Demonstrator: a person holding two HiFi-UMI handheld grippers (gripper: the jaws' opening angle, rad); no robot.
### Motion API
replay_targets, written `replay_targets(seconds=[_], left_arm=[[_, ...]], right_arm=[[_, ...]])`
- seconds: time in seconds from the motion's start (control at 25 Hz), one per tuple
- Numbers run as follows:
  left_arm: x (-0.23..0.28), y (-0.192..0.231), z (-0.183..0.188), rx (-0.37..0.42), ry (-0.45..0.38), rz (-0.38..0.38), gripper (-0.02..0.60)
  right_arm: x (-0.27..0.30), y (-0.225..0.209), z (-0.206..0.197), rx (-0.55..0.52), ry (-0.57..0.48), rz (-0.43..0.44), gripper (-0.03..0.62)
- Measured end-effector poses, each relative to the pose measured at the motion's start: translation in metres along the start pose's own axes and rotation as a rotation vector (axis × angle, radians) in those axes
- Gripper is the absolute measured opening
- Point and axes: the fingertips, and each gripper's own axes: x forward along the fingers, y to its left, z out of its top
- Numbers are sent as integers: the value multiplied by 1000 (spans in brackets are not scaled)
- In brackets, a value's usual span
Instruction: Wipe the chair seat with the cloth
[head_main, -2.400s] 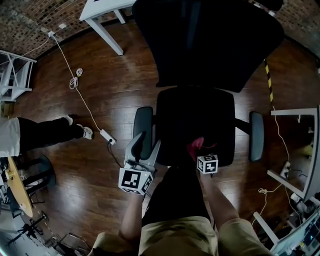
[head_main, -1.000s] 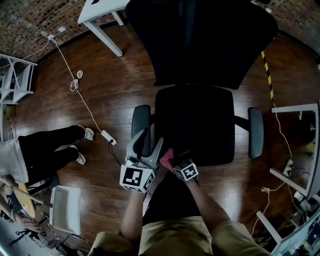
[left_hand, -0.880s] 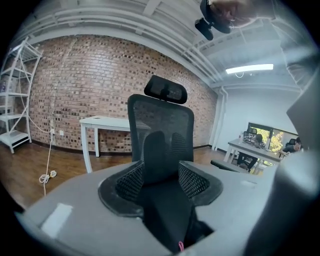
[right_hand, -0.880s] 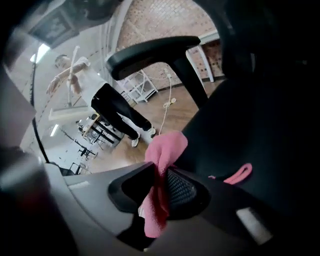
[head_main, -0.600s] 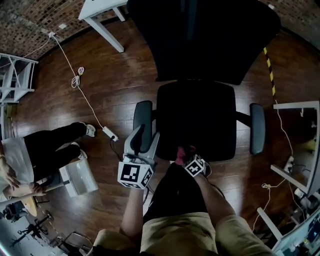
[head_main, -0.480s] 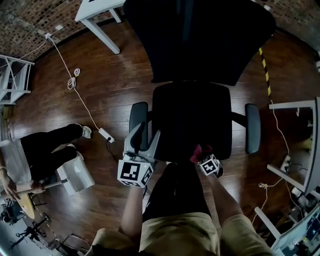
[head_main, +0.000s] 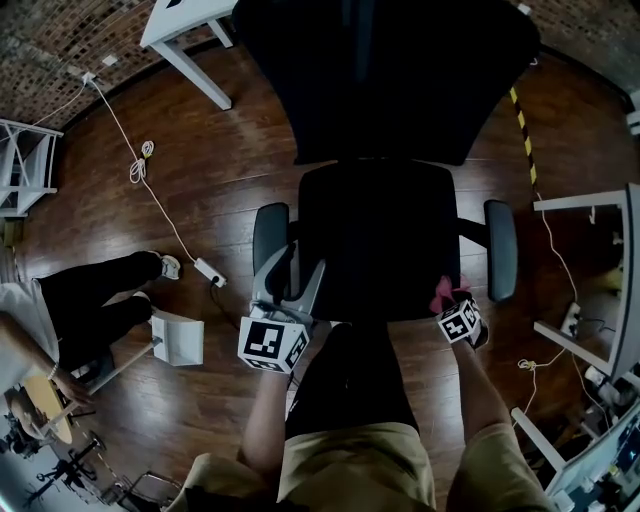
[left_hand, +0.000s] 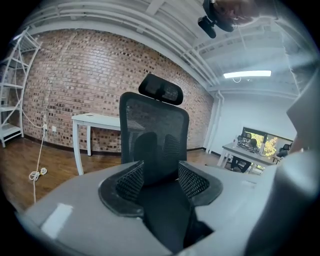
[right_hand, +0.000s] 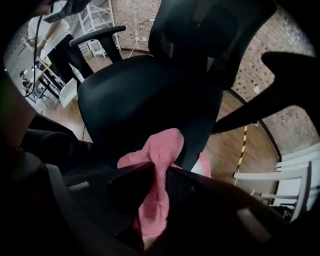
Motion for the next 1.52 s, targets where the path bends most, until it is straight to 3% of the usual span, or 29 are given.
replay_targets(seconds=[0.08, 0.16, 0.24, 0.36, 0.48, 0.56, 0.64, 0.76, 0.84, 1.08, 1.2, 1.28, 1.36, 1.44, 1.52], left_arm=[[-4, 1, 2, 7, -12, 8, 196], [-9, 1, 3, 23, -13, 19, 195], [-12, 5, -3, 32, -11, 29, 196], [-21, 9, -8, 27, -7, 38, 196], [-45, 14, -7, 40, 5, 69, 196], [-63, 14, -7, 45, 28, 120, 196], [-67, 3, -10, 44, 33, 137, 195], [-76, -4, -11, 2, -8, 169, 196], [-84, -9, -13, -32, -33, 179, 196], [-67, -62, -15, -22, -70, 116, 195], [-71, -90, -12, -6, -78, 97, 195], [-82, -102, -13, 3, -89, 99, 195], [-95, -114, -13, 7, -100, 109, 195], [-109, -127, -8, 9, -106, 115, 196], [-122, -144, 1, 13, -115, 112, 196]], right_arm=[[-2, 46, 31, -154, -85, 117, 75], [-9, 126, 83, -321, -234, 319, 75], [-12, 198, 136, -396, -333, 447, 75], [-8, 278, 193, -441, -362, 511, 75], [3, 339, 223, -449, -368, 579, 75], [12, 355, 220, -549, -372, 607, 75], [20, 339, 194, -696, -358, 592, 75], [32, 292, 122, -947, -233, 513, 75], [35, 257, 68, -993, -159, 473, 74], [30, 114, -39, -942, 18, 329, 74], [22, 60, -68, -836, 63, 230, 74], [15, 32, -71, -675, 48, 153, 74], [-2, 17, -64, -414, -41, 125, 74], [-32, 17, -48, -129, -204, 153, 74], [-76, 17, -27, 83, -396, 154, 74]])
